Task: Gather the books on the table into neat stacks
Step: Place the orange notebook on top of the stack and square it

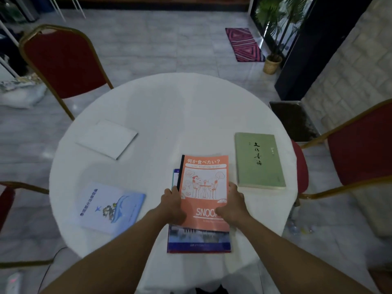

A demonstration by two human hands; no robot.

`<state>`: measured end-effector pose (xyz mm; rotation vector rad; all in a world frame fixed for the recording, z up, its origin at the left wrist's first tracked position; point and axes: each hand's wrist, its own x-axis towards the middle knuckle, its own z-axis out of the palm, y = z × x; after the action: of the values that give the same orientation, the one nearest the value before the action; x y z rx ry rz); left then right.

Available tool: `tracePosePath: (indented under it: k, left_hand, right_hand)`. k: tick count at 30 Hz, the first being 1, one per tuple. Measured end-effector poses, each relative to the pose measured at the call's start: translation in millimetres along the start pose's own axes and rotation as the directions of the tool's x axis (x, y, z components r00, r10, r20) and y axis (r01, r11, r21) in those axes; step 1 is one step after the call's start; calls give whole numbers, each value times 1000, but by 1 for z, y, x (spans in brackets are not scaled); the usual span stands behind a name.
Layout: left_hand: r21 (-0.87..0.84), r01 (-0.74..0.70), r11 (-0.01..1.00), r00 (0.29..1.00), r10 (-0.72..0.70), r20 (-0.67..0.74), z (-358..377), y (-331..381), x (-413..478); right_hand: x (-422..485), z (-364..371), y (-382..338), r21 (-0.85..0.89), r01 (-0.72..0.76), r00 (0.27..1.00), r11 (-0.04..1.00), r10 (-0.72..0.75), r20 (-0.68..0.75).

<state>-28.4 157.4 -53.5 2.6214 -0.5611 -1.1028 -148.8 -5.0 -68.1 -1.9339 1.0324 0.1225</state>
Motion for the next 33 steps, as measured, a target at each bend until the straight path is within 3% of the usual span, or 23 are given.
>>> tracePosePath:
  k: [10, 14, 33]
  left_hand:
    - [56, -2, 998, 998, -1, 60, 38, -30, -34]
    - [37, -10, 999, 999, 9, 34, 38, -30, -37]
    - [68, 24, 997, 998, -27, 52, 34, -26, -33]
  right_hand:
    - [-35, 27, 22, -220, -111, 993, 969, 119, 21]
    - [-39, 30, 25, -289, -122, 983, 949, 155, 94]
    - [-28, 36, 25, -283, -116, 988, 952, 139, 61]
